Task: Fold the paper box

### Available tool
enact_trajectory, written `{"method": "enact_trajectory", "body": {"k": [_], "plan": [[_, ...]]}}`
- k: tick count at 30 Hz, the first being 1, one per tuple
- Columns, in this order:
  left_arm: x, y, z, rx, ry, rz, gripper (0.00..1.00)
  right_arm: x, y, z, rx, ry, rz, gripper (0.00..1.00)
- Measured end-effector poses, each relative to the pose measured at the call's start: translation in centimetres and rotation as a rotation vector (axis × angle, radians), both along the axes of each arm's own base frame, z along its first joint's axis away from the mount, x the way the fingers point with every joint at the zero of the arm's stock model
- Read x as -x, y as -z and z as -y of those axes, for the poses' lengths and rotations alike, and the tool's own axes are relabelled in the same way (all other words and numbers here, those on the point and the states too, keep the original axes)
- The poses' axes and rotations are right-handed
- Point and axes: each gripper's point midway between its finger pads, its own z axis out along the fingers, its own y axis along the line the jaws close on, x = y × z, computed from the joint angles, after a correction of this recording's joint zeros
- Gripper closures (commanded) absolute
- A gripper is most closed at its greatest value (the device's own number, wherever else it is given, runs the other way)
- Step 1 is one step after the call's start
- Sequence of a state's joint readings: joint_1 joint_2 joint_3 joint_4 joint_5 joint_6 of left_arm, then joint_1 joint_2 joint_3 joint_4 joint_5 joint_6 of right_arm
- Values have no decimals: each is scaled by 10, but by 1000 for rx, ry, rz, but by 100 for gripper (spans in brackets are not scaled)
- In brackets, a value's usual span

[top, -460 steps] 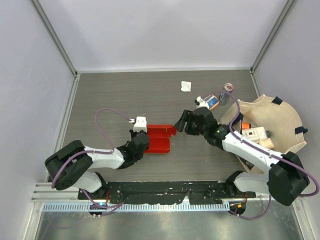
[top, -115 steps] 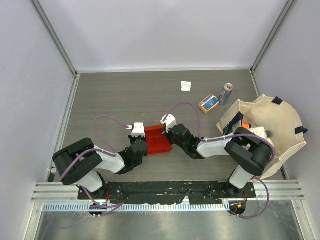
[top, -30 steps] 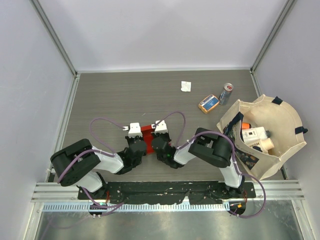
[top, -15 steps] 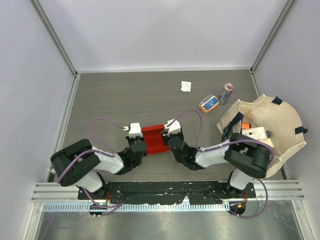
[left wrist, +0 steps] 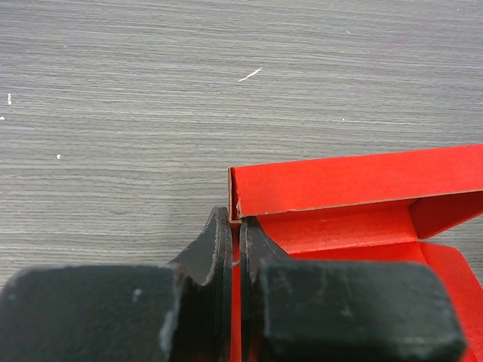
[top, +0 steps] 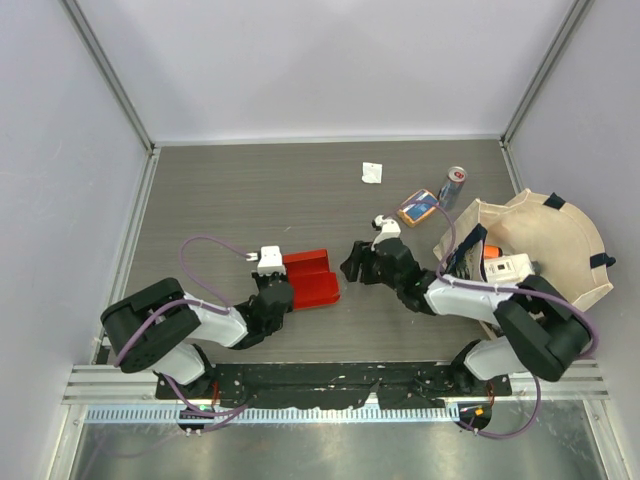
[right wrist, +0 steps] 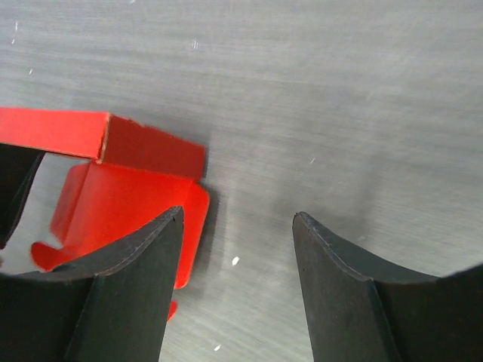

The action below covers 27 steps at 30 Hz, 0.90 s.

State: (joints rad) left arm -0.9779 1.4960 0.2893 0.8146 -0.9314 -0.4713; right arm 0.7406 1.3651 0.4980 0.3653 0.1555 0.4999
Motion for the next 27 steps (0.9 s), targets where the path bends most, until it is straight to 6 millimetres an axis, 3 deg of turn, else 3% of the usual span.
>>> {"method": "enact_trajectory", "body": {"k": [5,8,11,12,15,17,20,21,27], "plan": [[0,0,0,-4,0,-6,96,28,31,-22,-142,-51,-283,35],[0,0,2,-2,-4,-14,84,37,34,-36,-230,-59,-375,42],[1,0,3,-3,0,-30,60,39,35,-50,-324,-61,-435,55],[2,2,4,-2,3,-41,45,40,37,-52,-348,-56,-454,61],[7,5,1,-6,5,-72,26,43,42,-58,-428,-27,-513,69],[11,1,-1,17,3,-90,19,44,44,-59,-456,-5,-541,77],[17,-23,-4,82,0,-98,6,47,46,-57,-479,25,-577,84],[19,-36,-5,124,2,-92,5,48,47,-57,-485,32,-586,86],[43,-113,-19,375,53,-40,18,45,48,-60,-534,49,-624,96]]}}
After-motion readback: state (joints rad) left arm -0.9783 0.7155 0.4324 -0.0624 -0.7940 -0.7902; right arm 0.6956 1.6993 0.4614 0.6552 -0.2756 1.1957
